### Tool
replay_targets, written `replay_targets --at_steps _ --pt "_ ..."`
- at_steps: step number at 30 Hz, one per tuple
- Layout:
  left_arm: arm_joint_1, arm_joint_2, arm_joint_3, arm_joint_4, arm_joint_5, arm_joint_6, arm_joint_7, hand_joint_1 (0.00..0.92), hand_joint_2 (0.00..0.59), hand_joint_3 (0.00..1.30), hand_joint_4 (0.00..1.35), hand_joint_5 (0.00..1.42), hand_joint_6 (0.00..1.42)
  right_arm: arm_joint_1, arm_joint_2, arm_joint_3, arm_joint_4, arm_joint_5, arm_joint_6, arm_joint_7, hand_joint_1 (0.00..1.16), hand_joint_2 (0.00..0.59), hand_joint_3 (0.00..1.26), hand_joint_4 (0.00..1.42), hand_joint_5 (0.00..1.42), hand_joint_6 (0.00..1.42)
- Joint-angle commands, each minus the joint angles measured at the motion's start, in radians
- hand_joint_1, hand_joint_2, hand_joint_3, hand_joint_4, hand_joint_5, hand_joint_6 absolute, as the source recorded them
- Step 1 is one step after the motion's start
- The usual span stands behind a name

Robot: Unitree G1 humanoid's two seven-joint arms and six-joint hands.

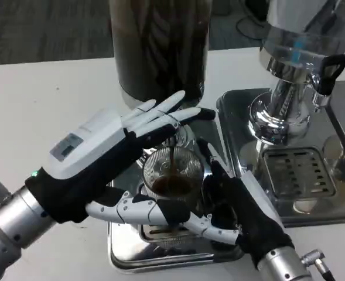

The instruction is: Grasp the cup under the faucet to collect the drink, then remove the cup.

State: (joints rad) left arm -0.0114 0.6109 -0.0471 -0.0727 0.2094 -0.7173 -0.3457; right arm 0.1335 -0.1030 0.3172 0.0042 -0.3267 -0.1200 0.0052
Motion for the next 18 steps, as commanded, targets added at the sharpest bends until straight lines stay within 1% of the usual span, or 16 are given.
replay_targets --at_steps 1,6,8,11,14,15,17,18 --pt "0.043 0.022 0.005 0.012 0.029 0.018 -0.017 0.000 0.114 0.16 0.00 0.17 0.05 -0.009 0.002 0.000 0.028 0.005 -0.015 0.002 0.72 0.174 0.00 0.00 0.00 0.11" --pt "0.066 0.008 0.038 0.014 0.015 0.010 0.020 0.000 0.119 0.12 0.00 0.13 0.03 -0.008 0.004 -0.004 0.029 0.009 -0.022 0.000 0.72 0.176 0.00 0.00 0.00 0.11" --pt "0.082 -0.008 0.072 0.018 -0.002 -0.002 0.056 0.000 0.121 0.09 0.00 0.10 0.01 -0.006 0.004 -0.003 0.030 0.011 -0.024 0.002 0.72 0.177 0.00 0.00 0.00 0.11" --pt "0.100 -0.030 0.118 0.026 -0.020 -0.019 0.097 0.000 0.121 0.08 0.00 0.10 0.01 -0.005 0.002 -0.002 0.029 0.008 -0.030 0.000 0.72 0.177 0.00 0.00 0.00 0.11" --pt "0.126 -0.060 0.187 0.038 -0.039 -0.039 0.147 0.000 0.124 0.07 0.00 0.10 0.00 -0.005 0.003 0.000 0.029 0.004 -0.034 -0.002 0.72 0.178 0.00 0.00 0.00 0.11" --pt "0.133 -0.068 0.202 0.039 -0.044 -0.044 0.157 0.000 0.134 0.07 0.00 0.10 0.00 -0.002 0.004 0.001 0.029 0.006 -0.036 -0.003 0.72 0.178 0.00 0.00 0.00 0.11" --pt "0.157 -0.107 0.246 0.054 -0.065 -0.063 0.199 0.000 0.137 0.07 0.00 0.10 0.01 0.010 0.013 0.000 0.023 -0.008 -0.043 -0.033 0.72 0.178 0.00 0.00 0.00 0.11" --pt "0.164 -0.122 0.260 0.060 -0.072 -0.071 0.212 0.000 0.138 0.07 0.00 0.10 0.01 0.009 0.014 0.000 0.024 -0.008 -0.043 -0.036 0.72 0.178 0.00 0.00 0.00 0.12"
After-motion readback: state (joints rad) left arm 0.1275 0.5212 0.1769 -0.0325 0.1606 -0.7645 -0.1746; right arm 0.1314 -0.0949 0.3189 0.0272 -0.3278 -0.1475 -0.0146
